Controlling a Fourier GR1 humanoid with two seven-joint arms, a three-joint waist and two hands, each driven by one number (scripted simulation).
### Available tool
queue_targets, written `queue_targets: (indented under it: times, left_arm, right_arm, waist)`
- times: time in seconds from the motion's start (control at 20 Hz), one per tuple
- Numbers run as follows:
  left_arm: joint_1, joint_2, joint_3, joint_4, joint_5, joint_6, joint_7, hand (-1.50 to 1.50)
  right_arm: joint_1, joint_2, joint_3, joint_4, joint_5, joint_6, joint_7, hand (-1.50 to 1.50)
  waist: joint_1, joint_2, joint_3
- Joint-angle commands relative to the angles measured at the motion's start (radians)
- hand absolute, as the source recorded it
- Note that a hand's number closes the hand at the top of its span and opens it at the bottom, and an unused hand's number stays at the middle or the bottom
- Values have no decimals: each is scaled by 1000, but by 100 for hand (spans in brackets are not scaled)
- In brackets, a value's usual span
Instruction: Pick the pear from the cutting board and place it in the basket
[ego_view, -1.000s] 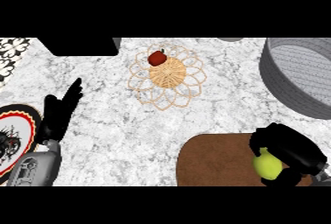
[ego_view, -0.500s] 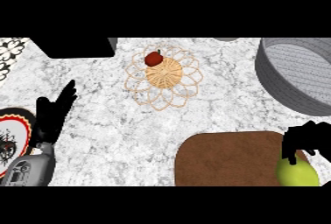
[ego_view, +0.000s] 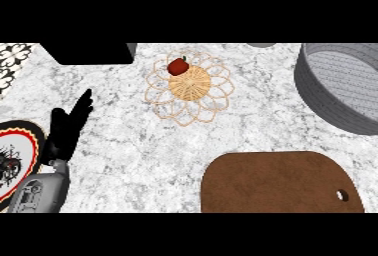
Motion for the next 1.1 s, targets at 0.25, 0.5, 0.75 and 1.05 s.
queue_targets:
  times: [0.25, 0.5, 0.75, 1.05]
  left_arm:
    - [-77, -9, -10, 7, -5, -3, 66, 0]
    - [-47, -22, -20, 13, -8, -6, -4, 0]
    - [-62, -15, -23, 12, -7, -19, 16, 0]
    - [-114, -19, -16, 35, -7, -11, 41, 0]
  right_arm:
    - [-308, -251, -61, 154, -320, -102, 395, 150]
    - [-366, -330, -15, 203, -8, -65, 289, 150]
    - [-419, -392, 81, 377, 280, -86, 133, 150]
    - [-514, -381, 215, 669, 498, -182, -69, 150]
  waist:
    - [26, 7, 2]
    - [44, 14, 2]
    - [70, 23, 3]
    - [74, 23, 4]
